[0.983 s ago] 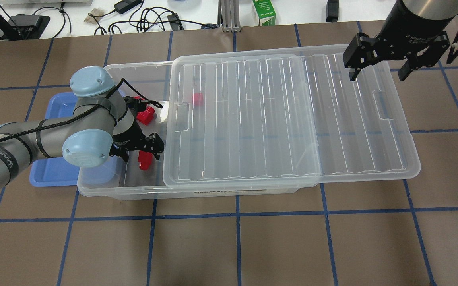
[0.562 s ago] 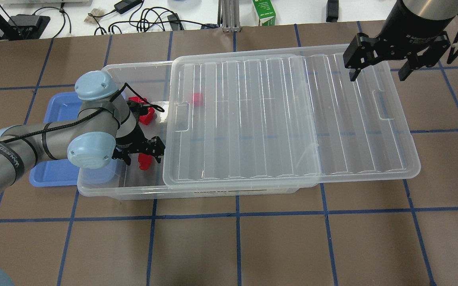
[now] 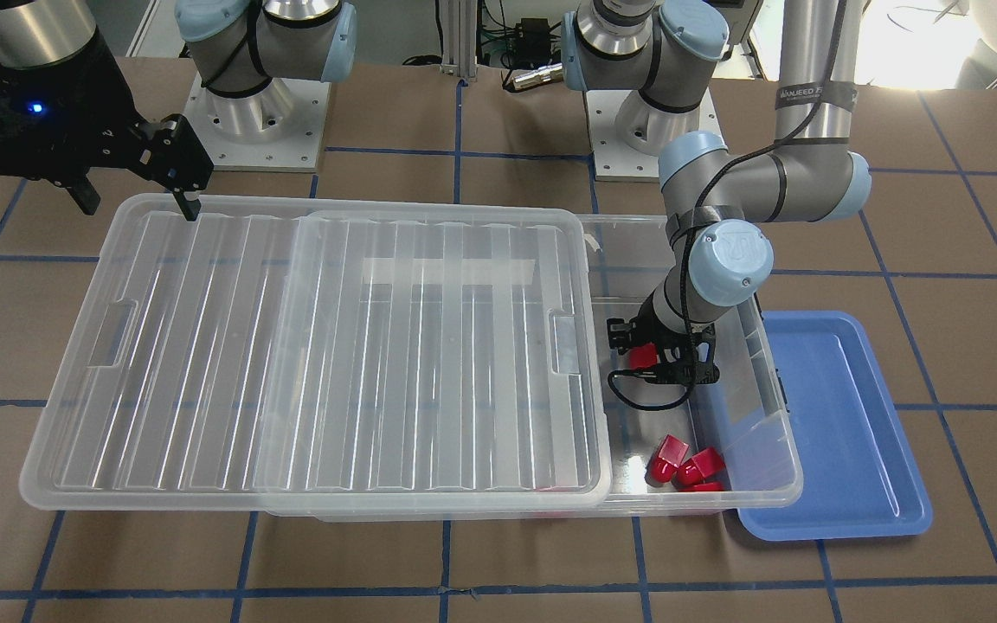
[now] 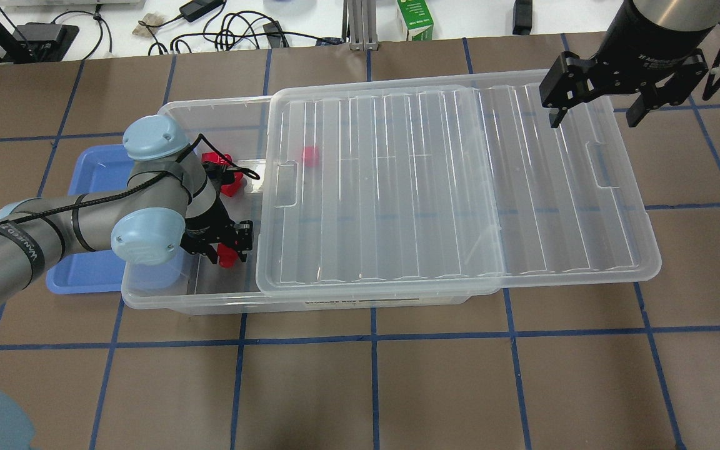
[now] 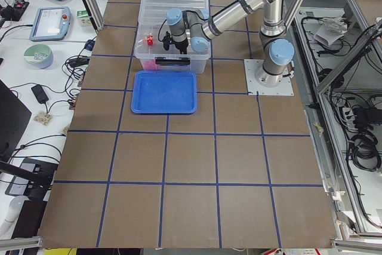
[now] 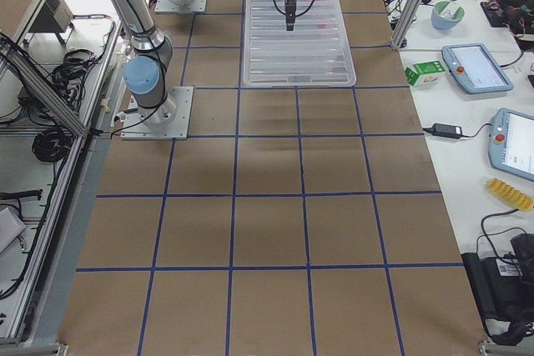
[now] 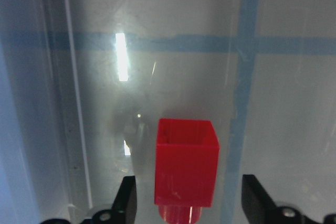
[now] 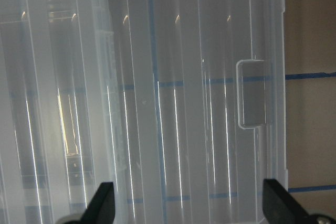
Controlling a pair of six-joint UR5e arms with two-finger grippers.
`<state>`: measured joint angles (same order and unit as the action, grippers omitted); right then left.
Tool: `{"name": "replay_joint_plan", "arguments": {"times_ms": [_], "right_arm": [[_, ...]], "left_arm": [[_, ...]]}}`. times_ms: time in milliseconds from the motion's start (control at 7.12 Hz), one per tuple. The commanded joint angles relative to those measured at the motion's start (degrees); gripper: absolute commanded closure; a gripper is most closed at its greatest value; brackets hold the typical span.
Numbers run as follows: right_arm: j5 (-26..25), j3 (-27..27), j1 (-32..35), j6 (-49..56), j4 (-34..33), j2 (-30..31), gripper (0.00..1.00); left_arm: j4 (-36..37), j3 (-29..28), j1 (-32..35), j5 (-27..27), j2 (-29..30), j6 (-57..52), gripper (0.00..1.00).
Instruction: Place red block in blue tray from box
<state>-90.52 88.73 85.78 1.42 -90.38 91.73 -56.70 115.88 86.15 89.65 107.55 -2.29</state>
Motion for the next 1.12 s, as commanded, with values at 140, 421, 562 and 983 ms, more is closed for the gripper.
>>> {"name": "replay_joint_plan", "arguments": {"times_ms": [140,421,562,983], "right_arm": [[0.34,0.13,0.09,0.07,0.03,0.12,0.0],[0.08,0.13,0.0,0.07,0.02,0.03,0.0],[0.08,0.13,0.0,0.16,0.02,0.03,0.0],[-0.01,0.12,0.0,0.33,0.29,-0.06,0.0]], "left_arm": [[0.1,-1.34,0.07,0.7,-1.98,-0.08,1.0],[-7.14,-7.21,-0.1,0.27,-4.7,-0.08,1.0],[-13.89,-11.59,-0.1,0.09,-5.85,-0.08,1.0],[-26.87,-21.99,-3.16,0.53,-7.97,-0.95,1.0]]}}
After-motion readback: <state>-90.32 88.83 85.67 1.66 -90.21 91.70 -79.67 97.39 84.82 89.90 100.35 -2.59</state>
